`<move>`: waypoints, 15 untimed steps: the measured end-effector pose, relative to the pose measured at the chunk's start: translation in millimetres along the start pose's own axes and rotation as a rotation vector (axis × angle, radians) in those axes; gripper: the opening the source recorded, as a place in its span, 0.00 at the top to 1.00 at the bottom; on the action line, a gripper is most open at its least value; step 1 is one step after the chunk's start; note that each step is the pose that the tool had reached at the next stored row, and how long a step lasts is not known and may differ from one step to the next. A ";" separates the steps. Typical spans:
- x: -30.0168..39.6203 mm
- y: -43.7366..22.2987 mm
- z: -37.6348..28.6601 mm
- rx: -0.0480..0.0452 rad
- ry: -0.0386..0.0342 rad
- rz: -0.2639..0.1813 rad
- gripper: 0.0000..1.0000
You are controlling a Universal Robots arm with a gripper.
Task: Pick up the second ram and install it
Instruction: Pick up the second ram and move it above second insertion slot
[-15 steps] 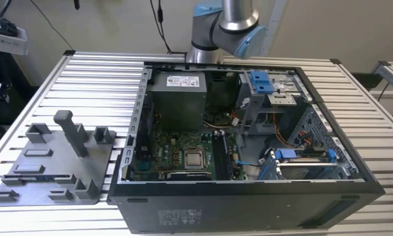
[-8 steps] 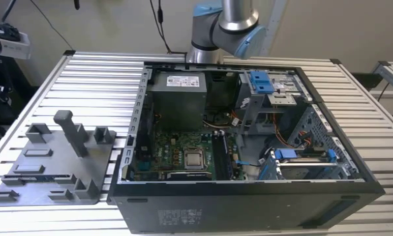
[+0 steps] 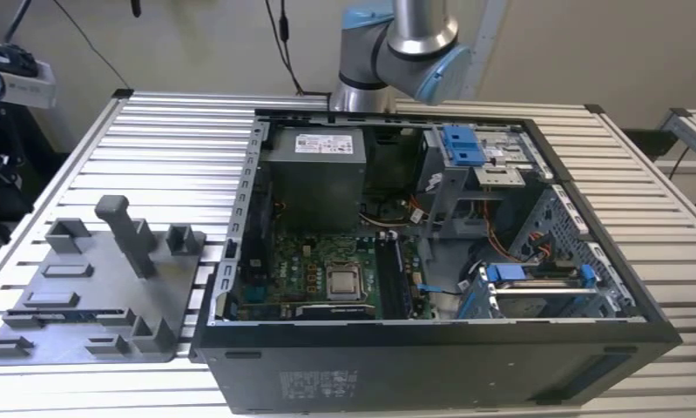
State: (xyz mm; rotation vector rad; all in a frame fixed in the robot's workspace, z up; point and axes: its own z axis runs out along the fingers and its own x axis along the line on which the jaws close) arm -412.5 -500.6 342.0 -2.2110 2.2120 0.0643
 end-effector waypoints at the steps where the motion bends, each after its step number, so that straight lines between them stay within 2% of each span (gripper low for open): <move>1: 0.1 0.0 0.9 -0.0001 0.0014 0.000 0.52; 7: 0.3 -0.2 7.4 0.0000 0.0100 0.000 0.52; 15: 0.7 -0.4 17.4 0.0000 0.0252 0.000 0.52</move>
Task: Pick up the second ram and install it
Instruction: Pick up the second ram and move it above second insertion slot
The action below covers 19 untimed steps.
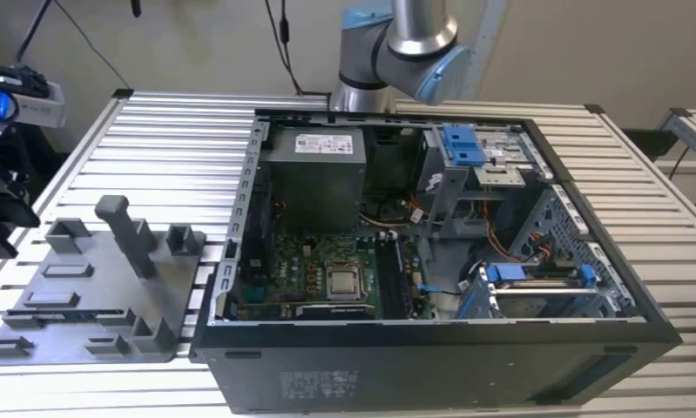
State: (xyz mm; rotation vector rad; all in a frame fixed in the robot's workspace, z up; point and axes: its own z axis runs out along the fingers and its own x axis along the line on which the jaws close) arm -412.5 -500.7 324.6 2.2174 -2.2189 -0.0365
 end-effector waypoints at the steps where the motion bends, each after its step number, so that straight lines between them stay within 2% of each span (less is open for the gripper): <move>1: 0.0 0.0 1.4 0.0001 0.0015 0.000 0.52; 6: 0.0 -0.1 7.6 0.0000 0.0078 0.000 0.52; 19: -0.1 0.5 24.0 0.0010 0.0147 0.000 0.52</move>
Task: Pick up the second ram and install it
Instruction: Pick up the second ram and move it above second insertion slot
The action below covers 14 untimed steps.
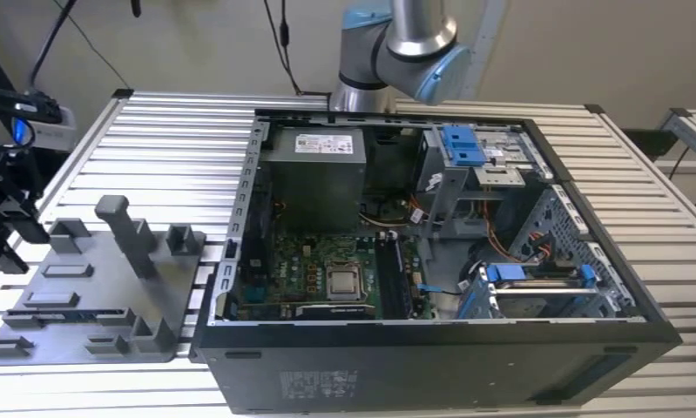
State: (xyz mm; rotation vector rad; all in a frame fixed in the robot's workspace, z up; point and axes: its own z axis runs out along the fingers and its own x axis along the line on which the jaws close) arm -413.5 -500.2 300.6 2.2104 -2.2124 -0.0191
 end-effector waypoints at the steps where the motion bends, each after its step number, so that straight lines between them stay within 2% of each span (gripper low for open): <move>1: -0.1 0.2 1.3 0.0004 0.0009 0.000 0.52; 8: -0.7 1.4 10.7 0.0092 0.0065 0.000 0.52; 14: -0.8 2.2 18.6 0.0100 0.0081 0.000 0.52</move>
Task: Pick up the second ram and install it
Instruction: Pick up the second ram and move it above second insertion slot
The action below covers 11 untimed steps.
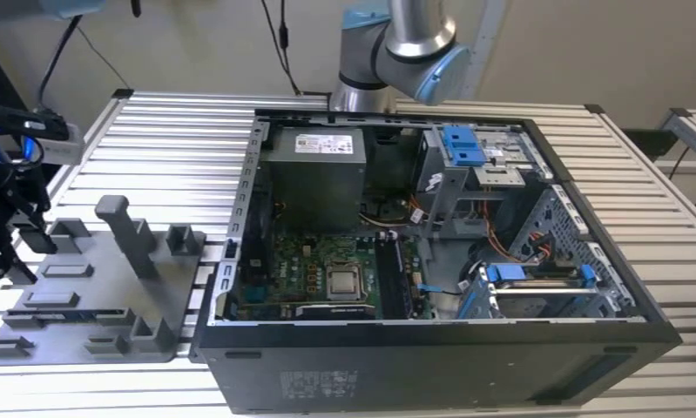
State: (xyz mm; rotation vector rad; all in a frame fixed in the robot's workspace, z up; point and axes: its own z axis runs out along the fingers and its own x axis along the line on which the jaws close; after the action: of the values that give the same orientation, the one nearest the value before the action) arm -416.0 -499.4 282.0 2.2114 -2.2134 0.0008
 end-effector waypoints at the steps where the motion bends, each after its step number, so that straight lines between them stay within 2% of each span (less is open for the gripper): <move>1: 0.0 0.2 1.2 0.0000 0.0004 0.000 0.52; 11: -0.2 1.7 15.0 0.0025 0.0028 0.000 0.52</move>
State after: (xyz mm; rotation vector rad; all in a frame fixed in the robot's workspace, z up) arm -417.8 -499.4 267.0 2.2112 -2.2133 0.0067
